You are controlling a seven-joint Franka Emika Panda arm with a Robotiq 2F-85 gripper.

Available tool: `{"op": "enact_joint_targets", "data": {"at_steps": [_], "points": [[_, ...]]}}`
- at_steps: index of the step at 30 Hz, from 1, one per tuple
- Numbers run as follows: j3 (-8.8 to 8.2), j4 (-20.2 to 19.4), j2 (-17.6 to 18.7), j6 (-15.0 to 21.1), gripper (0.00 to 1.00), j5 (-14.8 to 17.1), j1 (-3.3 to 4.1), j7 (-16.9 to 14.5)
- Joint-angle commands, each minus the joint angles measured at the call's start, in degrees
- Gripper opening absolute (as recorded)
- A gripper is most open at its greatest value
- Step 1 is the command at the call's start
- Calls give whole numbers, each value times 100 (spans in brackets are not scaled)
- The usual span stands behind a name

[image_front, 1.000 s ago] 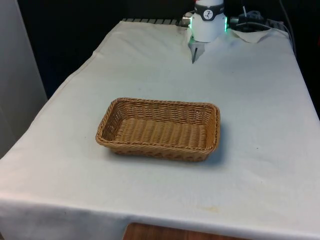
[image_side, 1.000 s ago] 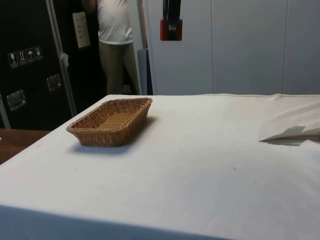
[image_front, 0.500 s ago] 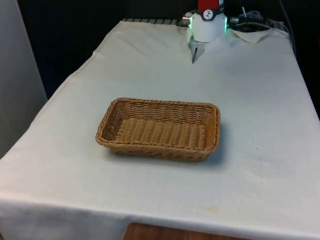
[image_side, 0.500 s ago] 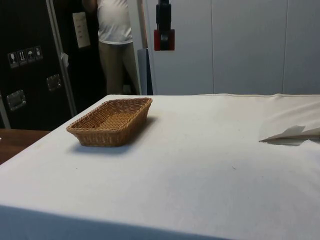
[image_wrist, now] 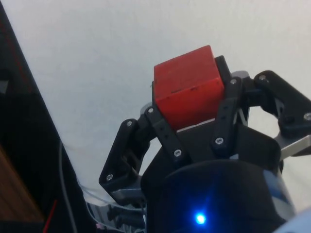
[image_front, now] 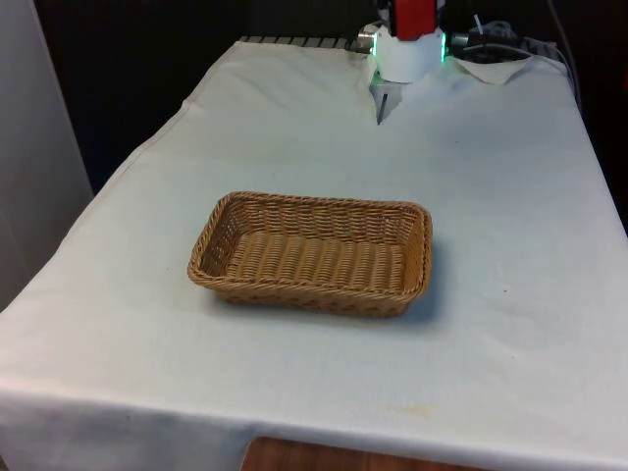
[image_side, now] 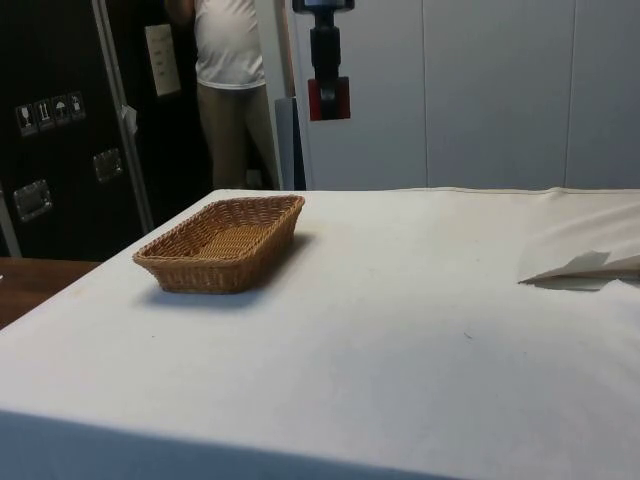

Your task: Pick up the cube and place it into the basket.

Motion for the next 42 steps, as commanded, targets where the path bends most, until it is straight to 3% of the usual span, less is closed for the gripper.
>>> {"op": "enact_joint_targets", "data": {"at_steps": [1, 13, 14, 23, 31, 33, 42], "points": [[-6, 0, 29, -6, 0, 17, -6, 52], [-69, 52, 195, 6, 0, -80, -46, 401], [-74, 17, 172, 23, 0, -11, -29, 315], [-86, 155, 269, -23, 0, -281, -69, 796], [-103, 183, 292, 0, 0, -344, -57, 991], [-97, 264, 390, 0, 0, -435, -74, 1163], [-103, 504, 728, 80, 0, -390, -57, 1255]]}}
